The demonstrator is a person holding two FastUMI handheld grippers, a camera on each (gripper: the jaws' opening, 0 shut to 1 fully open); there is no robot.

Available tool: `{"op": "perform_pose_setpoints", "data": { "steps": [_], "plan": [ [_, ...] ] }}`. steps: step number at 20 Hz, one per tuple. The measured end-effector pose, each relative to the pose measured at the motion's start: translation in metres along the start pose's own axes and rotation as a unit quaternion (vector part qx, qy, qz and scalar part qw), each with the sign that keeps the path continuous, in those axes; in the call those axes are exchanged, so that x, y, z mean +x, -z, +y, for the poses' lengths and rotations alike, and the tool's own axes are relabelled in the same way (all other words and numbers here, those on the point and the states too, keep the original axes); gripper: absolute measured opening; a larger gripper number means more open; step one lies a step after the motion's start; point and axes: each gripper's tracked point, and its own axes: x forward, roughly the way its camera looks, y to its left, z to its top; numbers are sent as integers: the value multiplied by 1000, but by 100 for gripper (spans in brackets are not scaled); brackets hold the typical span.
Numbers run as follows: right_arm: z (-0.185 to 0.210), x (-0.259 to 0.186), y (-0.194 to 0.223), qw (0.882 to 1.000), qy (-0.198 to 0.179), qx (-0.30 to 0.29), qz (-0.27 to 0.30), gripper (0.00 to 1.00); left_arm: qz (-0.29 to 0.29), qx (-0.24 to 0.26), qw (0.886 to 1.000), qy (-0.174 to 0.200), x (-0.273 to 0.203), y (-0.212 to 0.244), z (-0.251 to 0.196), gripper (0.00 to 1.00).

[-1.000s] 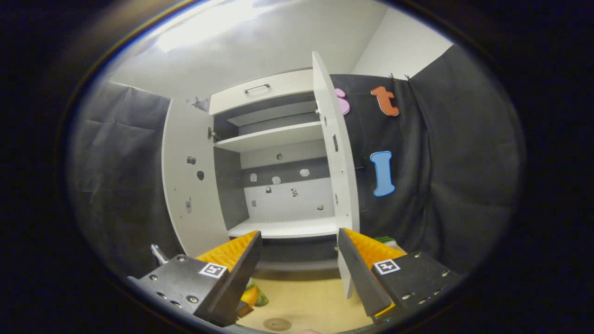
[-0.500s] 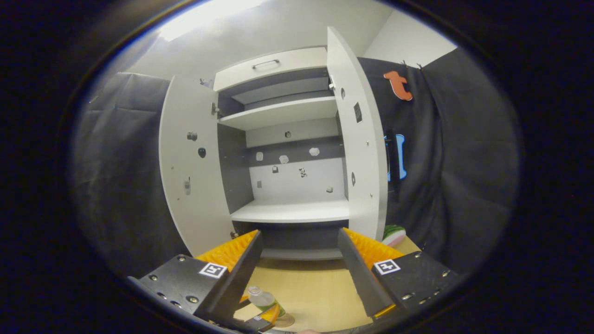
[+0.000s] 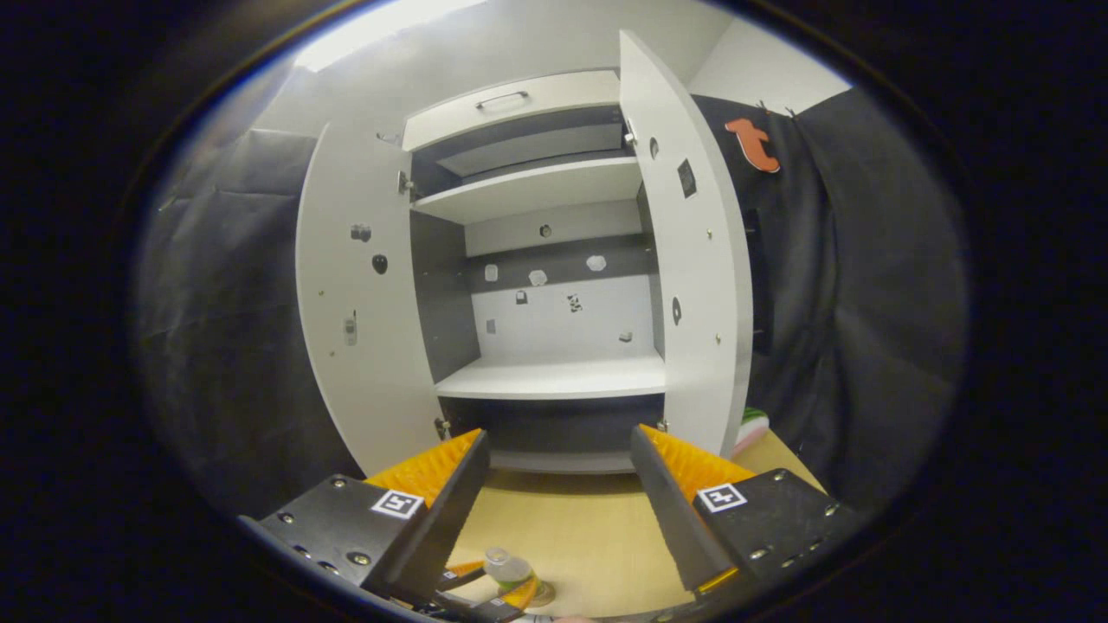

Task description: Grasp the bottle in the cabinet with the left hand and place it on the coaster, then close the right door with the right hand and the left door with the left hand.

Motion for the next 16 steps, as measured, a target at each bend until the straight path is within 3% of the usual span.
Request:
{"op": "perform_pose_setpoints", "data": {
  "steps": [7, 12, 16],
  "plan": [
    [-2, -14, 15, 1000, 1, -1, 15, 99, 31, 38, 999, 11, -7, 9, -7, 87],
    [-12, -30, 3, 1000, 0, -5, 4, 99, 12, 46, 999, 5, -9, -38, -3, 89],
    [-30, -44, -12, 1000, 11, -9, -13, 99, 0, 19, 1000, 8, -13, -85, -4, 89]
  ]
}}
